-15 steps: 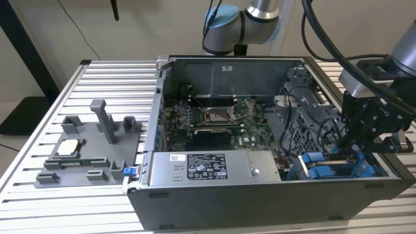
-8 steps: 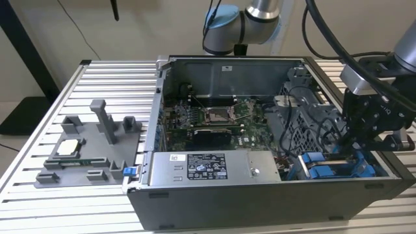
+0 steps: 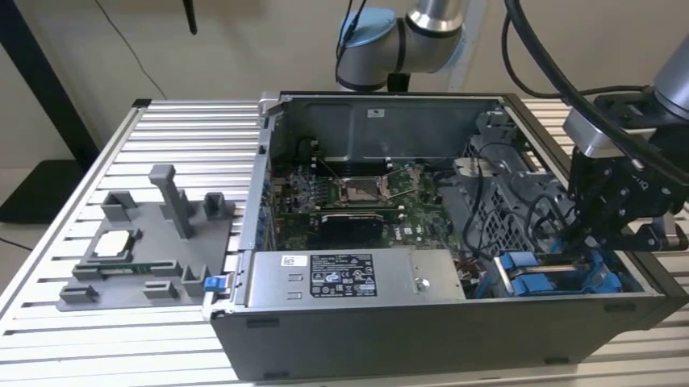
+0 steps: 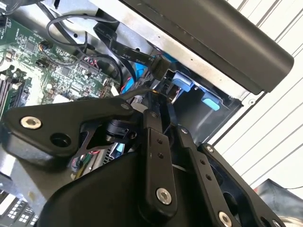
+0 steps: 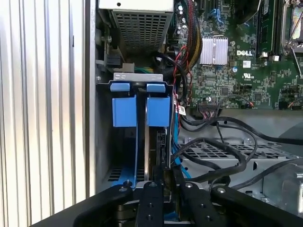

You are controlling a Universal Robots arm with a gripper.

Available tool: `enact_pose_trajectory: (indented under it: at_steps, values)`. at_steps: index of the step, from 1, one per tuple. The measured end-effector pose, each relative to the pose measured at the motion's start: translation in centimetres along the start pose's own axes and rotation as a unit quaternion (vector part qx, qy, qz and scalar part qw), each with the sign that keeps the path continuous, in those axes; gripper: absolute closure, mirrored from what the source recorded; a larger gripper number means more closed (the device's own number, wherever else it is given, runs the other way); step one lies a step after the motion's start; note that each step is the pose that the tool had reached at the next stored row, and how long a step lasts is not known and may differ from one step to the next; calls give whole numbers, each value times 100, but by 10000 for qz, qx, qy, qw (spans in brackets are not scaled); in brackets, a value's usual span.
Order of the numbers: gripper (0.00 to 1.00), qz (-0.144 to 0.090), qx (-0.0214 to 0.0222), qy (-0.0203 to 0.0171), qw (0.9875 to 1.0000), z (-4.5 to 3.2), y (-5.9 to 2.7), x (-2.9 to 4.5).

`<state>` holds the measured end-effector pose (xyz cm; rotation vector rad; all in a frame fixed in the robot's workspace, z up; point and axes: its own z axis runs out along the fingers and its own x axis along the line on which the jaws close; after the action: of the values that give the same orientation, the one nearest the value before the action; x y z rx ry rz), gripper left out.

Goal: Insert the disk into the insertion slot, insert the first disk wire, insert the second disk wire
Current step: 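Insert the first disk wire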

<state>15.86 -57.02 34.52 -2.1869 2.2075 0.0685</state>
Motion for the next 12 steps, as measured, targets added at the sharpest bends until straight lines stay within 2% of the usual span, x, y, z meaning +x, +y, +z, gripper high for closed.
enact_pose_trajectory:
  at_steps: [12]
  values:
    - [100,15,7,0,10000,58,5,6]
